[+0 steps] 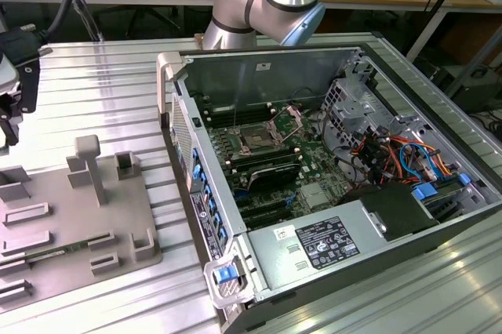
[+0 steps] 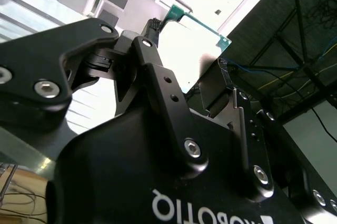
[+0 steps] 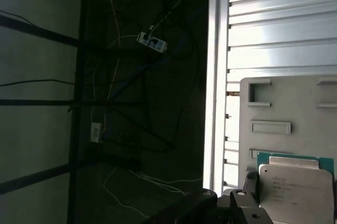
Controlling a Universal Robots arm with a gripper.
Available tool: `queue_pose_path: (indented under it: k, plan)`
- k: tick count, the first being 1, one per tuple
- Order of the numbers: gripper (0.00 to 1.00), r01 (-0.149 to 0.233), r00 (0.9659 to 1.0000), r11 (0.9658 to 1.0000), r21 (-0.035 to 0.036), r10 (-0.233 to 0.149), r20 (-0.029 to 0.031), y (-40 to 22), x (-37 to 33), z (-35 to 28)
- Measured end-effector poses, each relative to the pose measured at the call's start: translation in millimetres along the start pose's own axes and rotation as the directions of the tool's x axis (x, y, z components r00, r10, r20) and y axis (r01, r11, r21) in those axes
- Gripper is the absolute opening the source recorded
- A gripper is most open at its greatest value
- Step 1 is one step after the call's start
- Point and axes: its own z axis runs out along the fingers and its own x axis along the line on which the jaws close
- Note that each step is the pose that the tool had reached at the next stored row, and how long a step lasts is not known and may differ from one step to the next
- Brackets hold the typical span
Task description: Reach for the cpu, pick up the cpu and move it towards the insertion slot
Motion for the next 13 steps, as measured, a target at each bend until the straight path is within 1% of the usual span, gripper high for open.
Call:
queue_pose_path:
  k: [3,4,5,6,13]
  plan:
    - [0.55,0.0,1.0,1.0,0.0,0.0,0.0,0.1,0.2,-3.5]
    - [0.55,0.0,1.0,1.0,-0.0001,0.0,0.0002,0.6,0.8,-17.5]
    - [0.55,0.0,1.0,1.0,0.0,0.0,0.0,0.7,0.7,-18.5]
    - [0.55,0.0,1.0,1.0,0.0,0.0,0.0001,0.4,-3.0,-18.6]
    - [0.55,0.0,1.0,1.0,0.0,0.0,0.0,0.2,-6.9,-18.8]
